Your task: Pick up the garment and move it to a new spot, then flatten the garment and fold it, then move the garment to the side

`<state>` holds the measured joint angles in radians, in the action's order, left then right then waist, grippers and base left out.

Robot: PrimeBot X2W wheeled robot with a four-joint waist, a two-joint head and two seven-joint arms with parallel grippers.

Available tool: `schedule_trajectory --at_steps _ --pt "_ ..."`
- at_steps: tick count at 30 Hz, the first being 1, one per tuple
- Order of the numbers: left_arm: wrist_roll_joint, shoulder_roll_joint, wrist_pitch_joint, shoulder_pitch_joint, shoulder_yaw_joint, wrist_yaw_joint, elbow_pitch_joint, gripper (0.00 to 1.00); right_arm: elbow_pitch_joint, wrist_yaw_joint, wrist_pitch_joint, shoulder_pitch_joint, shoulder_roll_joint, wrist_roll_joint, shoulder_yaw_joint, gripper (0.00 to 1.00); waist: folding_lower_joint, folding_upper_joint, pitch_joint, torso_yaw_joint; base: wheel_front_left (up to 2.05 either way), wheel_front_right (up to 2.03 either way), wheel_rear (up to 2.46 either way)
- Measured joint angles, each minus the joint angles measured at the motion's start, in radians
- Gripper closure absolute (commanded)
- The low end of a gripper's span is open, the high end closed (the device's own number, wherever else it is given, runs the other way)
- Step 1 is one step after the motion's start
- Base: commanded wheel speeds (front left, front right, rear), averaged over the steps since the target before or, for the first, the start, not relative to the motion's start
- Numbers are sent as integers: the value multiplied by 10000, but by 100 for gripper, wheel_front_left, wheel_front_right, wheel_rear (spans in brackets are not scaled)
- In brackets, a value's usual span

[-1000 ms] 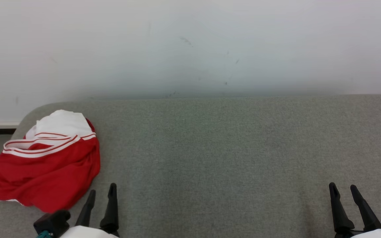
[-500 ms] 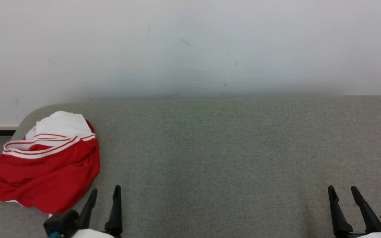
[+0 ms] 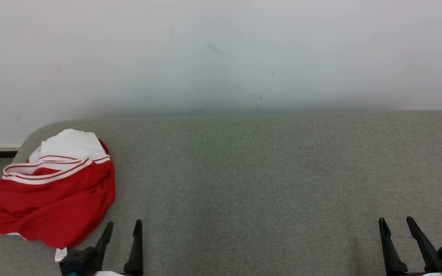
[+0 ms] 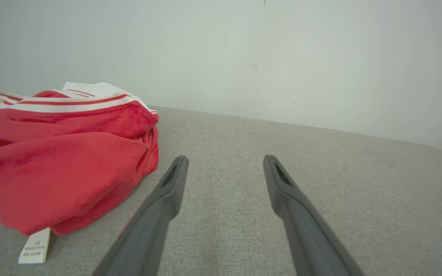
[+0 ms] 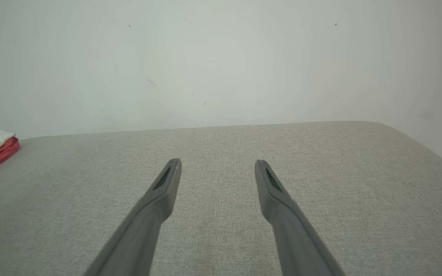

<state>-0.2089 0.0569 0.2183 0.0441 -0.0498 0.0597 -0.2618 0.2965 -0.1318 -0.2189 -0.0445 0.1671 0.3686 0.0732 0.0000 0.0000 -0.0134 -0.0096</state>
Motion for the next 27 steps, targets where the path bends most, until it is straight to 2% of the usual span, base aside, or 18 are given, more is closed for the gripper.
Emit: schedule_trajectory --at_steps 18,27 --pt "1252 19 355 -41 27 4 -184 0 140 0 -351 33 8 -826 82 0 0 0 -20 0 0 0 0" --pt "1476 -4 449 -36 54 56 -261 0 163 0 -437 33 31 -989 178 0 0 0 -30 -4 0 0 0"
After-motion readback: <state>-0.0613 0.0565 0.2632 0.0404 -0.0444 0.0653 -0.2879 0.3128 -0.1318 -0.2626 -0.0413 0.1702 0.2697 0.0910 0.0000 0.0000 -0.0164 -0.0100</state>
